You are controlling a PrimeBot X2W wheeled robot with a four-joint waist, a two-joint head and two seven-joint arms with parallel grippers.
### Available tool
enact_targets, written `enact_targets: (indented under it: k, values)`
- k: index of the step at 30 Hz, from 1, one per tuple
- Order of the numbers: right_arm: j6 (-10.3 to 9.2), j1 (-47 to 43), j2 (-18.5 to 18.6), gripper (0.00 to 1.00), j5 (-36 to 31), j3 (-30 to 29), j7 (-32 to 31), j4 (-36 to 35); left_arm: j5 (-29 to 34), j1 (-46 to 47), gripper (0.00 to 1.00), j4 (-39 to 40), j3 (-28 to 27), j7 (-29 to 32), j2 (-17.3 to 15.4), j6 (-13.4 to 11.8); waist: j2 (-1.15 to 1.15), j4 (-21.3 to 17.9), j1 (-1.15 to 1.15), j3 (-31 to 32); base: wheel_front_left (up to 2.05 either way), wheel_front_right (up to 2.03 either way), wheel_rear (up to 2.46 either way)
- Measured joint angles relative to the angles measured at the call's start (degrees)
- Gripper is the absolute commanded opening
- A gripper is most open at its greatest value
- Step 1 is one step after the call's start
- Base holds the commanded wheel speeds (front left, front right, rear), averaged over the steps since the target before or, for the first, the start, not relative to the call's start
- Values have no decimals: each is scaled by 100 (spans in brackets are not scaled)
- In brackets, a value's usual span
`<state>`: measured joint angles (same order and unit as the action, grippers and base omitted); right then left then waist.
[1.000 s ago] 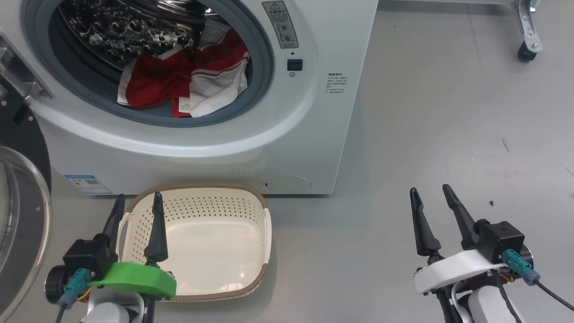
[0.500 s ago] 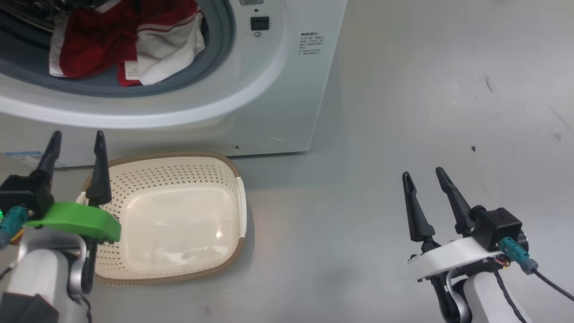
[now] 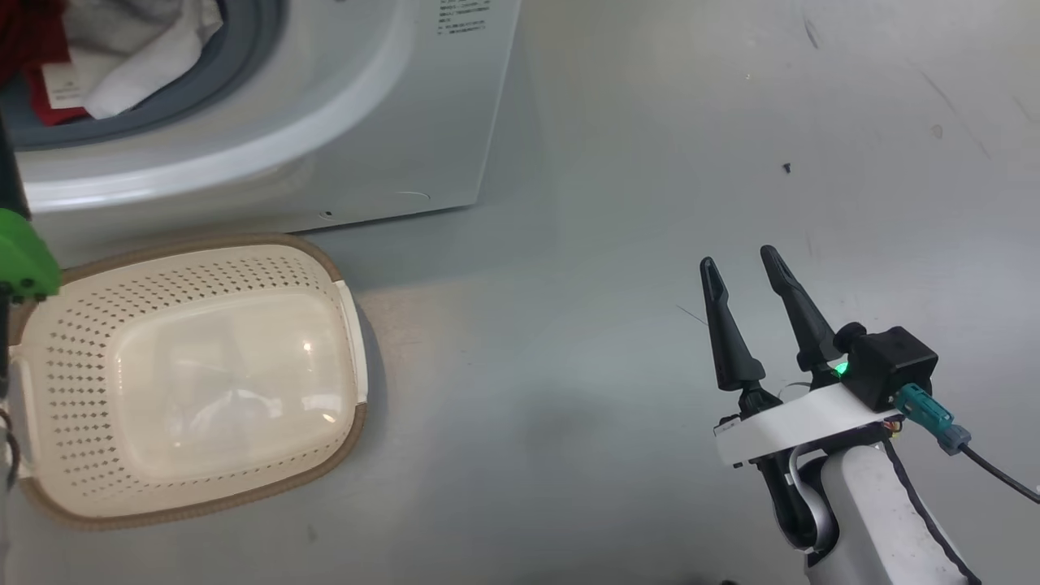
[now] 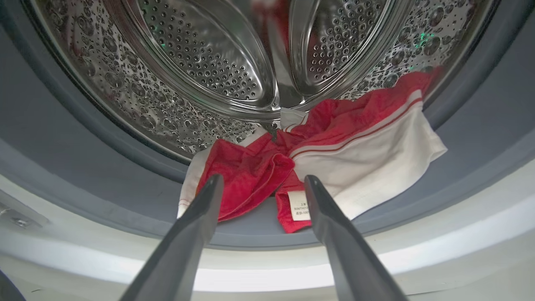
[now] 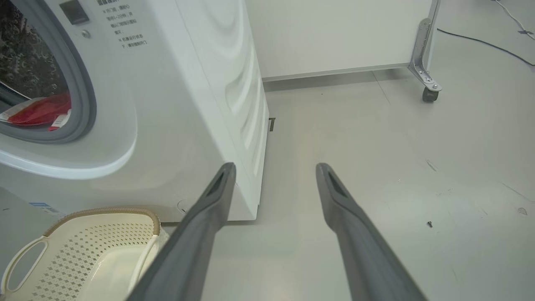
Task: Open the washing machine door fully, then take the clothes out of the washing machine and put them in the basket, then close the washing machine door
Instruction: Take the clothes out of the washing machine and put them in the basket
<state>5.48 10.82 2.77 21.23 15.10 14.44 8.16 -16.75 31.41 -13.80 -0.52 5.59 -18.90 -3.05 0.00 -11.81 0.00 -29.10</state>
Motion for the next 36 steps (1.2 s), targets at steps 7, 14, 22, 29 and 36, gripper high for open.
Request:
enact_targets:
  k: [7, 14, 22, 29, 36]
  values:
    - [-7, 162, -2, 100, 243, 165, 0, -2, 246, 650, 100, -479, -44, 552, -443, -70, 0, -455, 0, -333, 0, 0, 0]
    - [-21, 212, -16, 100, 387, 357, 0, 3, 544, 1094, 100, -967, 0, 936, -764, -97, 0, -772, 0, -525, 0, 0, 0]
    - [-111, 227, -20, 100, 448, 407, 0, 5, 773, 1610, 100, -1408, 32, 1280, -1018, -175, 0, -1012, 0, -671, 0, 0, 0]
    - [-157, 231, -23, 100, 450, 455, 0, 4, 889, 1830, 100, -1807, 59, 1504, -1040, -222, 0, -1094, 0, -748, 0, 0, 0]
    - [-169, 316, -25, 100, 506, 510, 0, -34, 931, 2259, 100, -1991, -2, 1664, -1217, -261, 0, -1152, 0, -869, 0, 0, 0]
